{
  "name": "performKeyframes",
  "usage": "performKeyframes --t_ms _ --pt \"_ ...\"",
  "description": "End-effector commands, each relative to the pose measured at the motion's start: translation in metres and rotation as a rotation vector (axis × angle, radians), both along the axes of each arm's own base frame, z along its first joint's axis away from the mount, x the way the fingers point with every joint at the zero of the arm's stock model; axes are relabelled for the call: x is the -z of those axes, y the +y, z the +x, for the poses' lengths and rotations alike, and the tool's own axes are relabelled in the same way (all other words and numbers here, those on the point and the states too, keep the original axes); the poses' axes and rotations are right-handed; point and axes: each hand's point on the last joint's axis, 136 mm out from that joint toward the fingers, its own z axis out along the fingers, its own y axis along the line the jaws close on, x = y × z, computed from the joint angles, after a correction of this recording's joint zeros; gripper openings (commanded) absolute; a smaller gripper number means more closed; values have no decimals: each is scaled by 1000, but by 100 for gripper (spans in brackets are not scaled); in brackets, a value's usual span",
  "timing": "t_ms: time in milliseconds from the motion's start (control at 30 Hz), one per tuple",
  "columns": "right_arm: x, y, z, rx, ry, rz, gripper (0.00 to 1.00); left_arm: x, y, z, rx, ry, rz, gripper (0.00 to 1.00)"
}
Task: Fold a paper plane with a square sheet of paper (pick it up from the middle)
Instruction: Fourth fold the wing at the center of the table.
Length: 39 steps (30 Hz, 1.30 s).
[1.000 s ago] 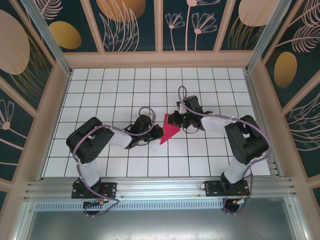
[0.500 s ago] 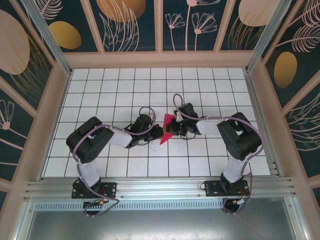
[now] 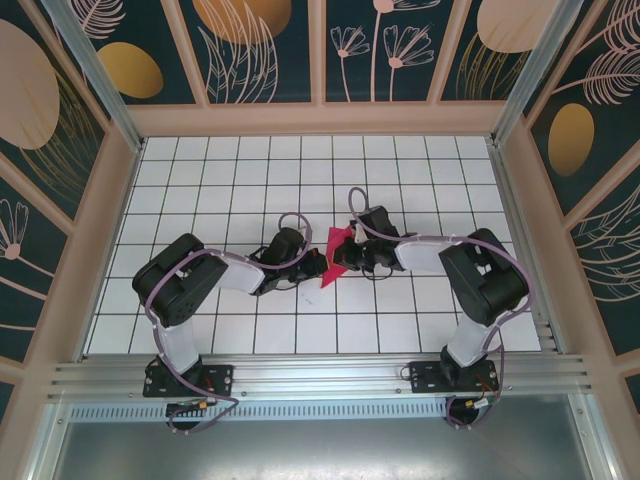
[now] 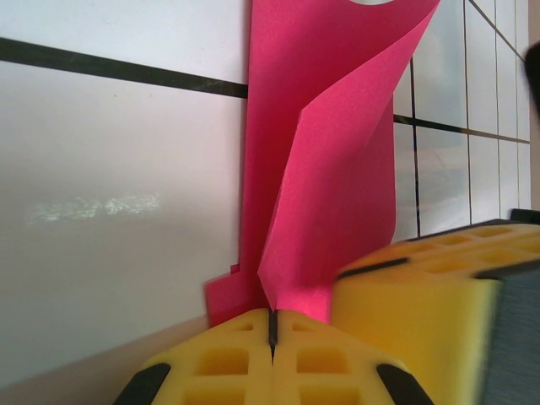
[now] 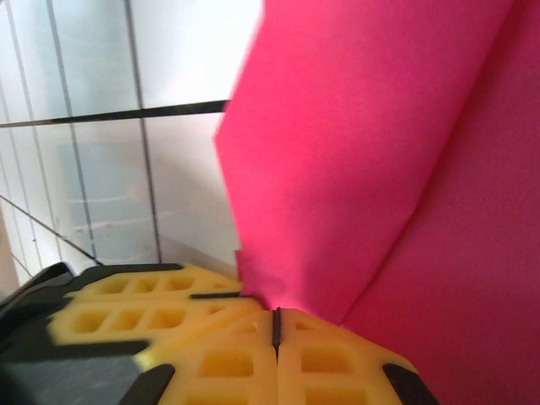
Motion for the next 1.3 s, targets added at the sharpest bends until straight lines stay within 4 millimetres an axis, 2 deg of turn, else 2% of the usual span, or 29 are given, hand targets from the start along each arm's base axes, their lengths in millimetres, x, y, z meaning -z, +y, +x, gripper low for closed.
performKeyframes --t_ms 0,267,400,667,1033,1267 --pt "-9 1 -7 3 -9 12 2 59 33 -18 -28 117 183 0" --pt "7 8 -19 8 36 -1 1 59 29 -19 -1 117 178 0" --pt "6 13 -21 -2 33 23 0 59 27 -20 15 117 174 0" --pt "18 9 -29 7 61 -13 0 59 27 -20 14 119 177 0" --pt "11 -1 -29 52 35 -29 0 60 29 -19 4 119 181 0" --pt "-3 13 -28 15 14 37 0 60 28 -20 10 121 182 0"
